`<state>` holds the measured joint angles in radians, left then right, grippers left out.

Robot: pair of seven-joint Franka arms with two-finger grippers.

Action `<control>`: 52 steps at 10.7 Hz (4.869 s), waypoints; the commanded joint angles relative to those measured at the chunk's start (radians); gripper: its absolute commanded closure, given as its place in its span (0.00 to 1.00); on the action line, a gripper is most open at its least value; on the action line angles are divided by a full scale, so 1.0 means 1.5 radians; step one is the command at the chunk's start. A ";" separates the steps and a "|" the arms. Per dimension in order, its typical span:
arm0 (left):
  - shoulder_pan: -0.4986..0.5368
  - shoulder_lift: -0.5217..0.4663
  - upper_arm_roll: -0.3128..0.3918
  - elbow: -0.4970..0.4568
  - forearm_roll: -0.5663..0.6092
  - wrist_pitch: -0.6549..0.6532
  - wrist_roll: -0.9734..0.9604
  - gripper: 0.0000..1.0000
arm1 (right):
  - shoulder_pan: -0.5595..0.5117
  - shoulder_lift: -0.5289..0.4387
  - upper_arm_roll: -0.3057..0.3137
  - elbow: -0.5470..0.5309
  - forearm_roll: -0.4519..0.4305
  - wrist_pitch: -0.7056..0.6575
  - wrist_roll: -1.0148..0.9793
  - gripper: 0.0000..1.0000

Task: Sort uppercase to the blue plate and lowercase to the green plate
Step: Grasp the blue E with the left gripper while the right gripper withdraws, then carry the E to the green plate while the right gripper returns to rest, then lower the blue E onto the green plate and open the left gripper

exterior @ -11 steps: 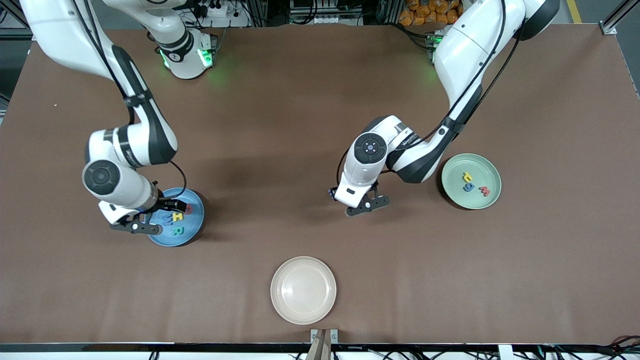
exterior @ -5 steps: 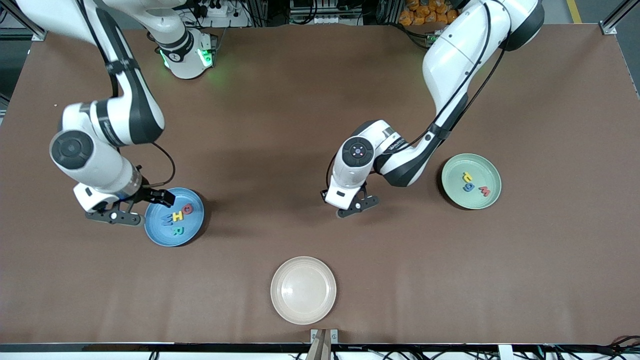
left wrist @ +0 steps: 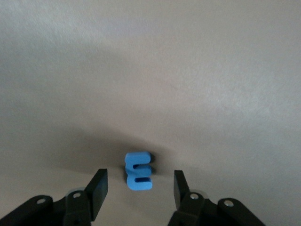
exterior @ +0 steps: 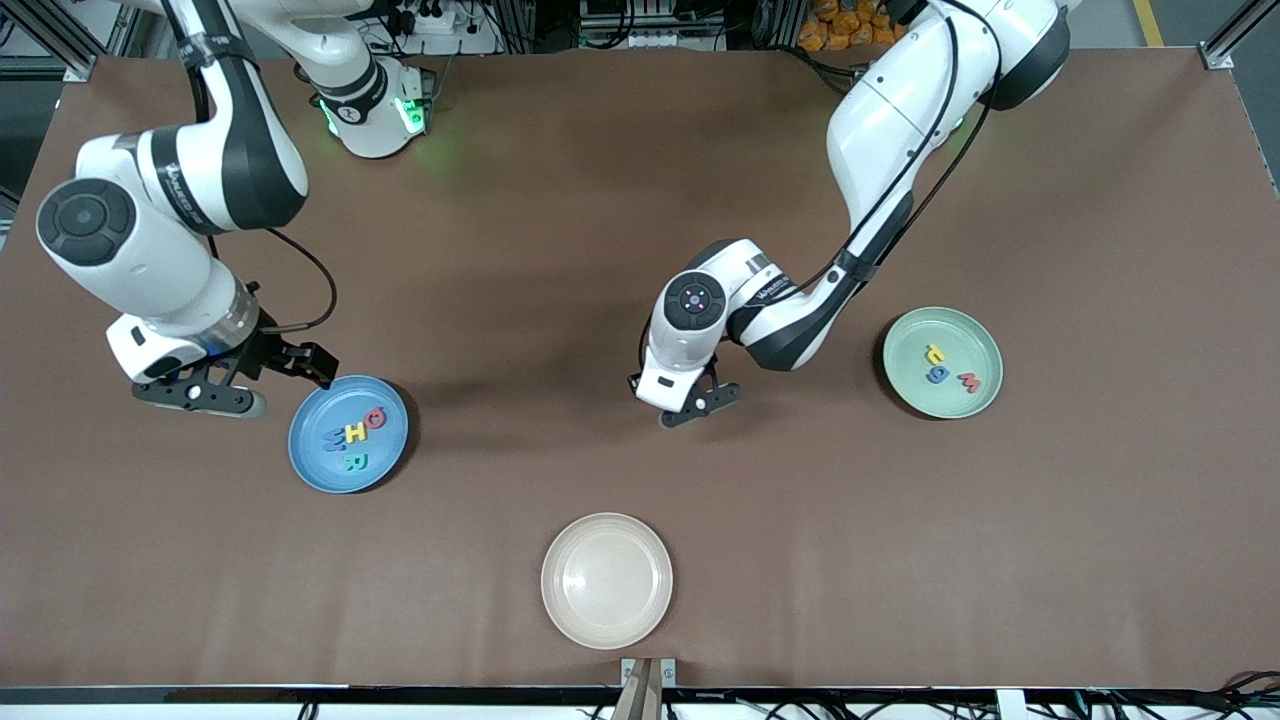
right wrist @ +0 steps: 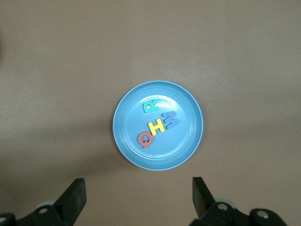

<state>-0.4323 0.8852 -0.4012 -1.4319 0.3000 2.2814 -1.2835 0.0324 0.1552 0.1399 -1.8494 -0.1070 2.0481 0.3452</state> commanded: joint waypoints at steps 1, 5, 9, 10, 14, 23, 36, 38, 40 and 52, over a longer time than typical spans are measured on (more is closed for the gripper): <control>-0.017 0.021 0.014 0.018 0.001 -0.002 -0.015 0.35 | -0.030 -0.018 0.036 -0.006 0.043 -0.004 -0.006 0.00; -0.033 0.028 0.037 0.018 0.001 -0.002 -0.013 0.39 | -0.030 -0.017 0.050 0.016 0.055 -0.014 -0.006 0.00; -0.033 0.032 0.037 0.020 -0.001 -0.002 -0.012 0.54 | -0.030 -0.011 0.050 0.016 0.054 -0.014 -0.006 0.00; -0.033 0.032 0.037 0.021 -0.001 -0.002 -0.007 0.56 | -0.030 -0.010 0.050 0.016 0.054 -0.014 -0.006 0.00; -0.033 0.033 0.037 0.019 0.003 -0.002 -0.003 0.72 | -0.029 -0.014 0.051 0.016 0.054 -0.022 -0.005 0.00; -0.023 -0.002 0.042 0.019 0.009 -0.080 0.107 1.00 | -0.004 -0.005 0.087 0.023 0.055 -0.018 0.010 0.00; 0.201 -0.265 0.034 -0.256 0.010 -0.203 0.534 1.00 | -0.088 -0.132 0.040 0.166 0.060 -0.279 -0.221 0.00; 0.243 -0.302 0.034 -0.329 0.019 -0.148 0.585 1.00 | -0.088 -0.142 -0.020 0.166 0.135 -0.292 -0.266 0.00; 0.300 -0.327 0.033 -0.400 0.055 -0.086 0.632 1.00 | -0.088 -0.143 -0.031 0.173 0.133 -0.304 -0.279 0.00; 0.455 -0.370 0.031 -0.501 0.028 0.035 0.790 0.69 | -0.101 -0.140 -0.034 0.215 0.094 -0.385 -0.313 0.00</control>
<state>0.2392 0.3610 -0.3409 -2.1695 0.3699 2.3268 -0.0865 -0.0996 -0.0488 0.0773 -1.5358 0.0505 1.4956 -0.0932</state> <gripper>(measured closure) 0.705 0.000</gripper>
